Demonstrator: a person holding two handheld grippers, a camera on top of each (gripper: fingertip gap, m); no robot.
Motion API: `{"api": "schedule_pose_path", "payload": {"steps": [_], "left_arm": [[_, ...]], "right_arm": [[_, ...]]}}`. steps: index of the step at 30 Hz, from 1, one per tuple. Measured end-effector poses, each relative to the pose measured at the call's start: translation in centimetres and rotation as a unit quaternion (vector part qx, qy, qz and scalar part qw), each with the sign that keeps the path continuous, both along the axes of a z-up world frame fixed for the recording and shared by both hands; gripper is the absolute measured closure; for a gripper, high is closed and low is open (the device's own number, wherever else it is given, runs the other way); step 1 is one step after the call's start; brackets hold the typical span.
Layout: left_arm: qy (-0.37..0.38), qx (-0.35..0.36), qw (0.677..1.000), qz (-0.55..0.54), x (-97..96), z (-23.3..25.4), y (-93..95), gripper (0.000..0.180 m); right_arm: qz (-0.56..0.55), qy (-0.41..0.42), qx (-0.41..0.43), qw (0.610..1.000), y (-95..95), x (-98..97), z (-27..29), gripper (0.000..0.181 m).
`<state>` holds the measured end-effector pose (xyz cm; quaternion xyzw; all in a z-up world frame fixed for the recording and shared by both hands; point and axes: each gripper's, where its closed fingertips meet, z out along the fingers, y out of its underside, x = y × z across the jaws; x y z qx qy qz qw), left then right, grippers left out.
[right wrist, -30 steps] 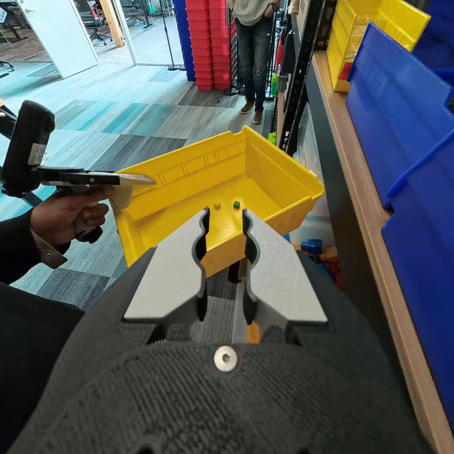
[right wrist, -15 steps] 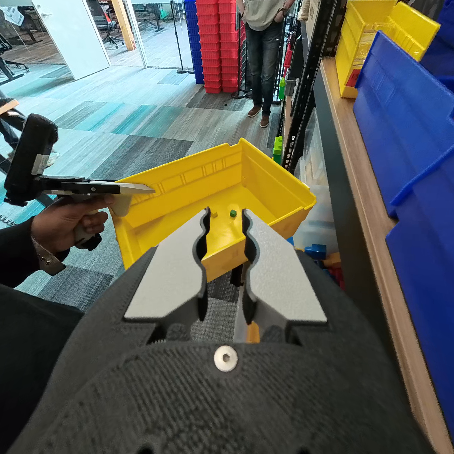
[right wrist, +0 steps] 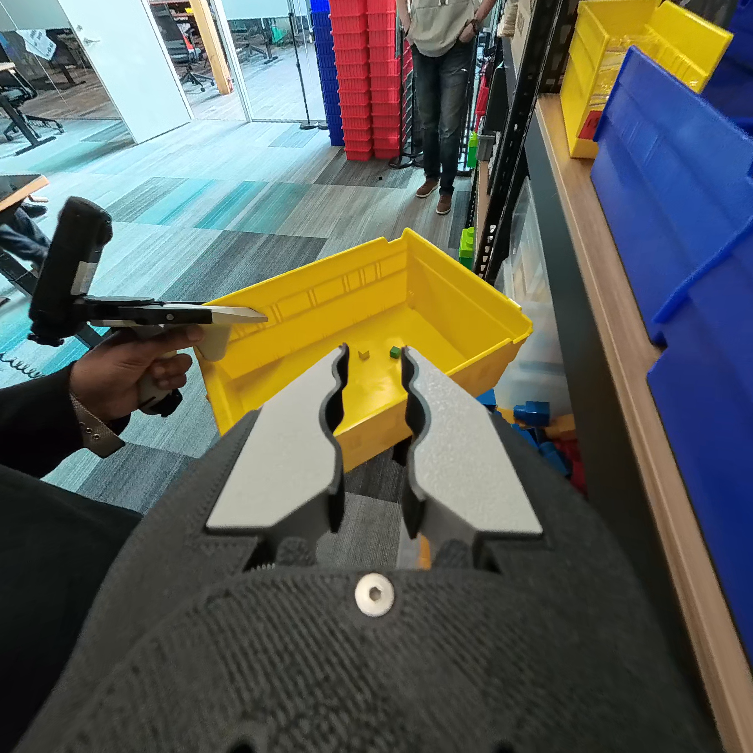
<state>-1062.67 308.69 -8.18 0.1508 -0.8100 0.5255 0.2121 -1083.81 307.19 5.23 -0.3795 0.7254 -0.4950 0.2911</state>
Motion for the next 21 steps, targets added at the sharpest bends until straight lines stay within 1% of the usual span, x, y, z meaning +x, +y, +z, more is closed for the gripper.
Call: {"api": "schedule_pose_path", "payload": {"steps": [5,9,13,16,18,19,20,21], "left_arm": [[0.003,0.000,1.000,0.001,-0.2,0.0,0.2,0.177],[-0.001,-0.002,1.000,-0.001,-0.3,0.0,0.3,0.178],[0.002,-0.003,1.000,0.000,-0.4,-0.1,0.4,0.177],[0.005,-0.003,1.000,0.002,-0.5,-0.2,0.5,0.177],[0.006,-0.003,1.000,0.004,-0.6,-0.2,0.7,0.177],[0.006,-0.003,1.000,0.005,-0.6,-0.3,0.7,0.177],[0.008,-0.003,1.000,0.007,-0.7,-0.3,0.7,0.177],[0.009,-0.003,1.000,0.007,-0.7,-0.3,0.6,0.177]], "right_arm": [[-0.005,-0.020,0.008,1.000,-0.1,-1.1,1.6,0.153],[-0.042,-0.046,-0.034,0.997,-1.1,-5.9,7.5,0.152],[-0.141,-0.043,-0.103,0.984,-3.4,-15.9,15.5,0.149],[-0.251,-0.038,-0.166,0.953,-5.4,-25.9,21.9,0.149],[-0.317,-0.055,-0.175,0.931,-6.9,-32.6,25.2,0.146],[-0.346,-0.058,-0.161,0.922,-8.0,-35.9,26.0,0.139],[-0.373,-0.054,-0.133,0.916,-9.3,-39.0,26.1,0.126],[-0.398,-0.044,-0.092,0.912,-10.7,-41.9,25.5,0.109]]}}
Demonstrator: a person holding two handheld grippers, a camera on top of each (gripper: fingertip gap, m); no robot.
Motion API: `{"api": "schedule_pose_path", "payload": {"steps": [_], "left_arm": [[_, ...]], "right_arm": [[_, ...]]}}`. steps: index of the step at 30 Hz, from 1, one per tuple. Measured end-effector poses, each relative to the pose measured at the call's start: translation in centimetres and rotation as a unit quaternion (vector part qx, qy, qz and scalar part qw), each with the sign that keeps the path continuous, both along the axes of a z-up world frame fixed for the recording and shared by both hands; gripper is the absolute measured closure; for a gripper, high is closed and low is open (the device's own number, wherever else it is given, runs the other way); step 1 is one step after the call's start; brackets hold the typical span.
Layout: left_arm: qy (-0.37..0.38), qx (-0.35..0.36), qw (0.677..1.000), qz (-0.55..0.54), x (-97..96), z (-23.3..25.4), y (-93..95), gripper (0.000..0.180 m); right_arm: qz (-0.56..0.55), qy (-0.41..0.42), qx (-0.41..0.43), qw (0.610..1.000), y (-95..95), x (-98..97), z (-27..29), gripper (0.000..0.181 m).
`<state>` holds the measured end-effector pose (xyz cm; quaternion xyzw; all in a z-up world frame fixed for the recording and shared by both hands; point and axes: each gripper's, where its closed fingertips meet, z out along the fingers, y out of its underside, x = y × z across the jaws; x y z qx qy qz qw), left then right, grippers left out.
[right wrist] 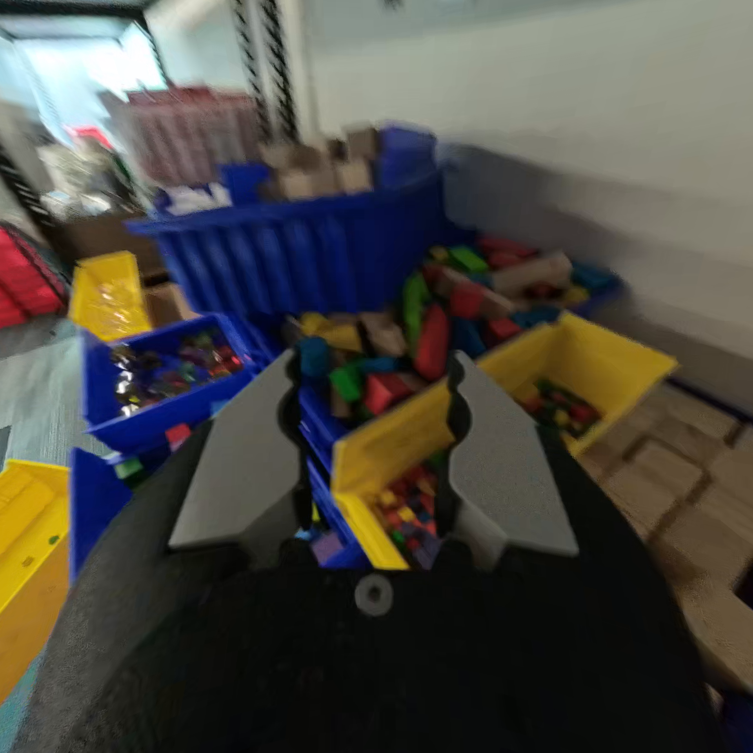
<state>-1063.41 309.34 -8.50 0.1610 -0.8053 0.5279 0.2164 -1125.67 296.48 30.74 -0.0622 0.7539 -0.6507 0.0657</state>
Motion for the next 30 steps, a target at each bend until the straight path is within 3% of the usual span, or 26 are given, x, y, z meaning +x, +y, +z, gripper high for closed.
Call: {"api": "schedule_pose_path", "payload": {"steps": [1,4,7,10,19,26,30], "left_arm": [[0.000,0.000,1.000,0.001,-0.1,0.0,-0.1,0.177],[-0.003,0.000,1.000,0.002,-0.4,0.1,-0.2,0.177],[-0.011,0.001,1.000,0.002,-1.0,0.2,-0.4,0.177],[-0.019,0.003,1.000,0.004,-1.4,0.4,-0.6,0.177],[-0.020,0.005,0.999,0.035,-3.0,0.5,-0.8,0.178],[-0.019,0.005,0.998,0.060,-3.6,0.3,-0.4,0.178],[-0.018,0.004,0.998,0.067,-3.8,0.3,-0.3,0.178]], "right_arm": [[-0.017,-0.007,0.054,0.998,-1.4,-2.4,-1.2,0.102],[0.011,0.020,0.217,0.976,-4.4,-5.9,-6.0,0.107],[0.142,0.147,0.317,0.926,-5.1,-5.8,-10.2,0.109],[0.152,0.255,0.403,0.866,-5.7,-8.7,-13.3,0.114],[0.198,0.359,0.489,0.770,-9.0,-10.4,-16.9,0.134],[0.238,0.333,0.531,0.742,-9.2,-10.3,-18.6,0.115],[0.234,0.341,0.543,0.730,-9.1,-10.8,-18.6,0.117]]}}
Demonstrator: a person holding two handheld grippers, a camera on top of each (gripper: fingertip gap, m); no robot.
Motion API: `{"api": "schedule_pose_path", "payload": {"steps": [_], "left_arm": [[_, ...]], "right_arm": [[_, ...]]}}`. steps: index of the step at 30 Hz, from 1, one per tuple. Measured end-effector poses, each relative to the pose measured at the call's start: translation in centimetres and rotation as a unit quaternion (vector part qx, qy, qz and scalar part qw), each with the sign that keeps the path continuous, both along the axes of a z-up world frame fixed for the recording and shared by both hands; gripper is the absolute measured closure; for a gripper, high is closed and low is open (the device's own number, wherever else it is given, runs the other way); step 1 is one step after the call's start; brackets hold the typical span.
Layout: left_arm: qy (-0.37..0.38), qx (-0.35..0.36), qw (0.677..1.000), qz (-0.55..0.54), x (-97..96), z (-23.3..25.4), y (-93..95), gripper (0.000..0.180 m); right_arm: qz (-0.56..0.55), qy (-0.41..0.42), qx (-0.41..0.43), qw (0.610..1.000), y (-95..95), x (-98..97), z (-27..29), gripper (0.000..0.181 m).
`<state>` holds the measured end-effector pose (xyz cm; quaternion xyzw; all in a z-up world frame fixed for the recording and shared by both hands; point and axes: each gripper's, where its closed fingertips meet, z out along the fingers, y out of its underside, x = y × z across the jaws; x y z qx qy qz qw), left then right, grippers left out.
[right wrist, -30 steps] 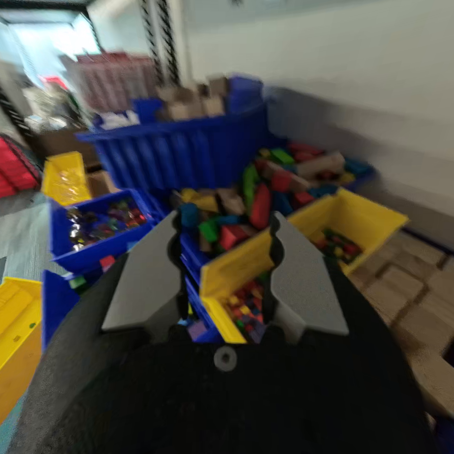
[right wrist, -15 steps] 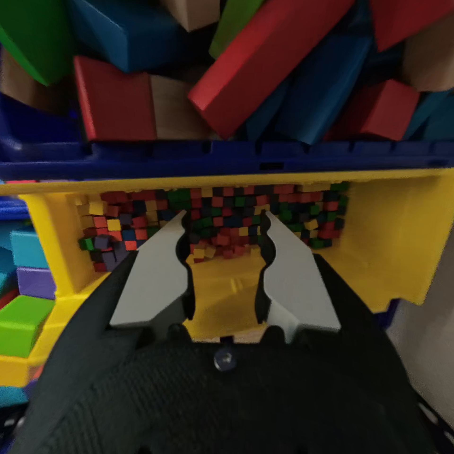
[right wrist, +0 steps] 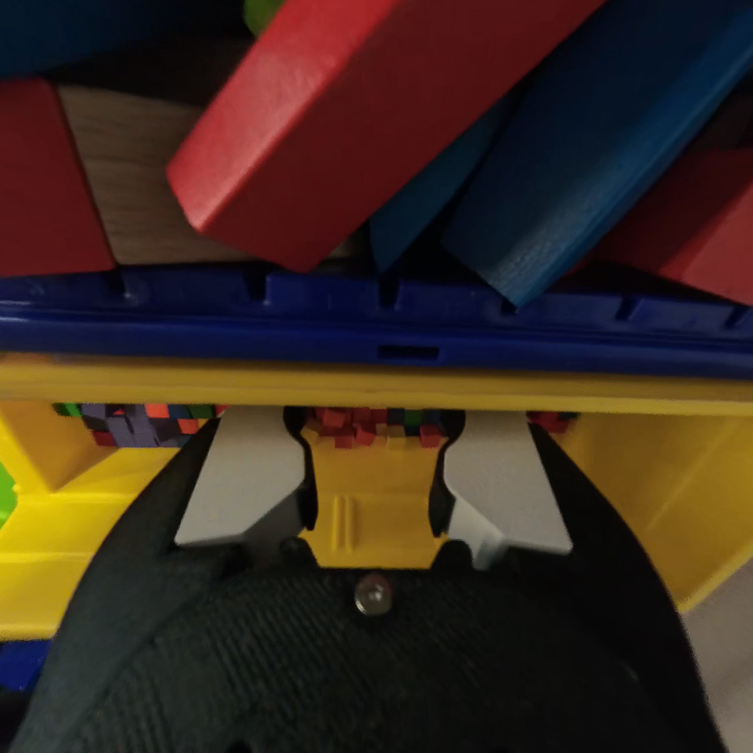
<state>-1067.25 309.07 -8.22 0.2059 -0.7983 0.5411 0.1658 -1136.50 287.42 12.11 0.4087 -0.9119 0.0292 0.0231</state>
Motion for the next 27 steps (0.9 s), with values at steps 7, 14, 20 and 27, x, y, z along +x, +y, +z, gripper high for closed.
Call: {"api": "schedule_pose_path", "payload": {"steps": [7,14,20,27], "left_arm": [[0.002,-0.001,1.000,0.003,-0.2,0.0,0.1,0.177],[0.005,-0.002,1.000,-0.001,-0.1,-0.1,0.1,0.178],[0.010,-0.005,1.000,-0.012,0.1,-0.1,0.0,0.177],[0.008,-0.004,1.000,-0.027,0.4,-0.1,-0.2,0.177]], "right_arm": [[-0.003,0.004,0.003,1.000,0.1,-0.5,-0.4,0.130],[0.012,-0.041,-0.062,0.997,-0.2,0.8,2.4,0.173],[0.001,-0.022,-0.089,0.996,1.2,0.3,3.8,0.173],[-0.009,-0.005,-0.076,0.997,1.8,0.6,2.4,0.143]]}}
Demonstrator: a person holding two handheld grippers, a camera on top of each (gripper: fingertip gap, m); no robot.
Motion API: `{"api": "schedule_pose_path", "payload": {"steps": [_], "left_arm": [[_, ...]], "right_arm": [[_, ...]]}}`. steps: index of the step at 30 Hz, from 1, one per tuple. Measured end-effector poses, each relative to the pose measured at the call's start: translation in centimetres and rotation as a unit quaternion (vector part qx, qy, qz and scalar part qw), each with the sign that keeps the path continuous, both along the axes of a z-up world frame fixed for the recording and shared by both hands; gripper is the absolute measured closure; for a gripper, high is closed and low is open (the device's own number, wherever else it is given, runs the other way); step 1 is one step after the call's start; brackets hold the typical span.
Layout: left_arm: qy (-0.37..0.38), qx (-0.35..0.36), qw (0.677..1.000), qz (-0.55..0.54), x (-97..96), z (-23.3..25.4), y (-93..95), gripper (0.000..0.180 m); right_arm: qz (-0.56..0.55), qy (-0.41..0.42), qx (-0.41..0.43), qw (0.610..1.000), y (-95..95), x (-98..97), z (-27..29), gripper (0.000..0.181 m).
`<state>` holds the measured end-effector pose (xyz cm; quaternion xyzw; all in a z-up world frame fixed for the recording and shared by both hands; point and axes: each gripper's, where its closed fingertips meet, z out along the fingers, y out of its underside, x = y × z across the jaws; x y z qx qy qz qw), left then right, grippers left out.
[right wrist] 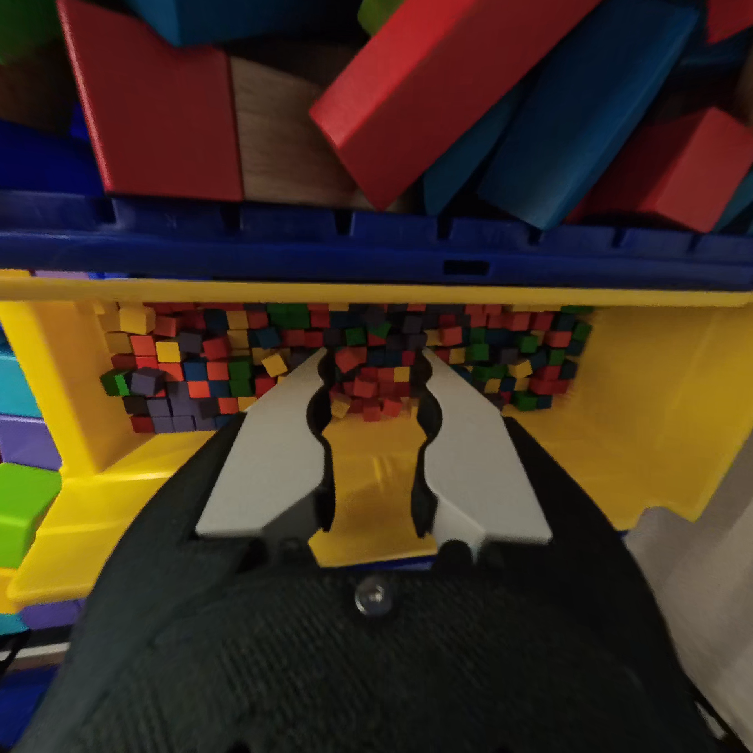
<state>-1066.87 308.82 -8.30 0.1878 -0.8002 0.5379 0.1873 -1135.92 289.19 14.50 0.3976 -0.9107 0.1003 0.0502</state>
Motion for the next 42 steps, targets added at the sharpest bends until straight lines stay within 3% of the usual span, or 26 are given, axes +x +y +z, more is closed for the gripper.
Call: {"api": "schedule_pose_path", "payload": {"steps": [9,11,12,24,31,36,42], "left_arm": [[-0.002,0.000,1.000,0.005,-0.1,0.0,-0.1,0.177],[-0.001,0.000,1.000,0.007,-0.1,-0.1,0.0,0.177],[0.000,0.000,1.000,0.008,-0.2,-0.1,0.0,0.178],[0.005,-0.003,1.000,0.004,-0.1,-0.2,-0.1,0.178],[0.006,-0.001,1.000,0.000,0.0,-0.2,-0.2,0.177],[0.005,0.002,1.000,-0.008,0.3,-0.1,-0.4,0.177],[0.005,0.001,1.000,-0.014,0.5,0.0,-0.5,0.178]], "right_arm": [[0.007,0.030,0.061,0.998,-1.4,0.4,-2.0,0.150],[0.010,0.032,0.068,0.997,-1.5,0.4,-2.2,0.157],[0.009,0.032,0.069,0.997,-1.5,0.3,-2.2,0.168],[0.003,0.017,0.044,0.999,-0.5,0.4,-0.5,0.169],[0.025,-0.094,-0.061,0.993,1.0,5.2,7.4,0.169],[0.142,-0.191,-0.111,0.965,4.0,15.7,13.0,0.169],[0.294,-0.242,-0.119,0.917,9.9,32.4,11.8,0.168]]}}
